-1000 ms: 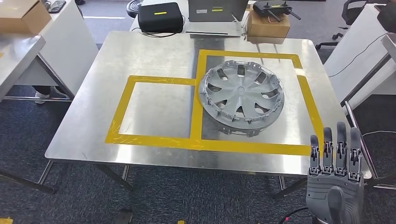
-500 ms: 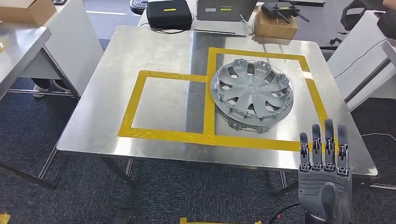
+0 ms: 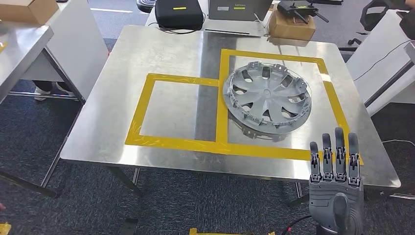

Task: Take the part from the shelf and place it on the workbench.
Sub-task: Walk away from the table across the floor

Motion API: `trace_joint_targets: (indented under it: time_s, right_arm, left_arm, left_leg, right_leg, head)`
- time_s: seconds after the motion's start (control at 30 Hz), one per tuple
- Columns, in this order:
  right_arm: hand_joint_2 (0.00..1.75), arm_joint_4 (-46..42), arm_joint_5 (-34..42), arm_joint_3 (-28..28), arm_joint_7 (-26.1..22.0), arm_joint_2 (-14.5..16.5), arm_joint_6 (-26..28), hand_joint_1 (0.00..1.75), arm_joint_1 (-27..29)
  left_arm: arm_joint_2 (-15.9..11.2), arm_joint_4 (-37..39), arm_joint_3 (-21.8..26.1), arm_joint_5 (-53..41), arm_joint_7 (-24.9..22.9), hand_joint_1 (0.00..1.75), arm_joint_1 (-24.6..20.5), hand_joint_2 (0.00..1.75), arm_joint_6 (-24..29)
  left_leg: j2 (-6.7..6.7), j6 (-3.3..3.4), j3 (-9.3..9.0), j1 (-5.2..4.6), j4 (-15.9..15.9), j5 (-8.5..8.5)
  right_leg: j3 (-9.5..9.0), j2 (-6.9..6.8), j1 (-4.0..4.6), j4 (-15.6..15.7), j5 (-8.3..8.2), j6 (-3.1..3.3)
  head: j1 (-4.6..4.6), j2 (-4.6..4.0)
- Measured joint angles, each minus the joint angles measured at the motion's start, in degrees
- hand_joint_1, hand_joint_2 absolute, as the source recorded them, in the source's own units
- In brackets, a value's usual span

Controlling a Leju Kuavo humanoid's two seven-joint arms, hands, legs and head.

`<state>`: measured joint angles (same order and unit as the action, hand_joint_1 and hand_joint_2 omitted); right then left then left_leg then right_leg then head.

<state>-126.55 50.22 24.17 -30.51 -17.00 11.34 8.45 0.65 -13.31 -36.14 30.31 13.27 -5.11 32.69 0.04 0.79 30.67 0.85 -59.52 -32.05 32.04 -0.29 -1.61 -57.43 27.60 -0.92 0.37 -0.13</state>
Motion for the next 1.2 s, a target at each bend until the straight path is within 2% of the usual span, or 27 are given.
trace_joint_targets:
  time_s: [0.2, 0.33, 0.73, 0.8, 0.83, 0.93, 0.97, 1.2]
  right_arm:
    - [1.75, 0.04, -0.22, 0.09, -0.16, -0.01, 0.00, 0.00, 0.13]
    - [1.75, 0.04, -0.66, 0.10, -0.16, -0.01, 0.03, 0.00, 0.15]
    - [1.75, 0.04, -1.00, 0.09, -0.18, 0.01, 0.27, 0.00, 0.45]
    - [1.75, 0.04, -1.00, 0.09, -0.18, 0.02, 0.26, 0.00, 0.44]
    - [1.75, 0.04, -1.00, 0.10, -0.18, 0.02, 0.25, 0.00, 0.44]
    - [1.75, 0.04, -1.00, 0.11, -0.17, 0.03, 0.17, 0.00, 0.45]
    - [1.75, 0.04, -1.00, 0.11, -0.16, 0.03, 0.15, 0.00, 0.45]
    - [1.75, 0.04, -1.00, 0.11, -0.16, 0.04, 0.15, 0.00, 0.45]
  left_arm:
    - [-0.06, 0.00, -0.48, -0.23, 0.10, 0.00, 0.00, 0.00, -0.10]
    - [-0.10, 0.00, -1.00, -0.32, 0.40, 0.00, 0.00, 0.00, -0.10]
    - [-0.19, 0.00, -2.25, -1.13, 0.90, 0.00, -0.01, 0.00, -0.69]
    - [-0.21, 0.00, -2.63, -1.29, 0.43, 0.00, -0.01, 0.00, -0.57]
    - [-0.20, 0.00, -2.76, -1.45, 0.25, 0.00, -0.02, 0.00, -0.48]
    - [-0.22, 0.00, -3.14, -2.01, -0.44, 0.00, -0.04, 0.00, -0.20]
    - [-0.24, 0.00, -3.32, -2.17, -0.65, 0.00, -0.04, 0.00, -0.14]
    - [-0.26, 0.00, -4.44, -2.49, -0.93, 0.00, -0.05, 0.00, -0.08]
  left_leg:
    - [0.00, -0.15, -0.03, 0.05, -0.02, -0.17]
    - [0.00, -0.24, -0.11, 0.15, -0.01, -0.22]
    - [0.01, -0.29, -0.22, 0.14, -0.02, -0.26]
    - [-0.02, -0.13, -0.16, -0.07, -0.16, -0.33]
    - [-0.01, -0.15, -0.15, -0.10, -0.13, -0.30]
    - [-0.01, -0.36, -0.30, 0.05, 0.16, -0.14]
    - [-0.02, -0.36, -0.35, 0.03, 0.16, -0.15]
    - [0.01, -0.33, -0.34, 0.01, 0.16, -0.21]
  right_leg:
    - [0.00, 0.00, -0.03, 0.00, 0.40, -1.52]
    - [0.01, 0.00, 0.01, -0.08, 0.53, -1.85]
    - [0.00, 0.01, 0.01, -0.25, 0.61, -1.91]
    - [-0.03, -0.01, -0.10, -0.07, 0.45, -2.20]
    - [-0.03, 0.00, -0.14, -0.11, 0.51, -2.14]
    - [-0.05, 0.01, -0.13, -0.40, 0.70, -1.23]
    - [-0.08, 0.01, -0.13, -0.37, 0.64, -1.11]
    - [-0.11, 0.01, -0.10, -0.22, 0.60, -1.32]
  head:
    - [0.00, 0.00]
    - [0.00, 0.00]
    - [0.00, 0.00]
    - [-0.02, 0.00]
    - [-0.03, 0.00]
    - [0.02, 0.00]
    - [0.07, 0.00]
    - [0.20, 0.00]
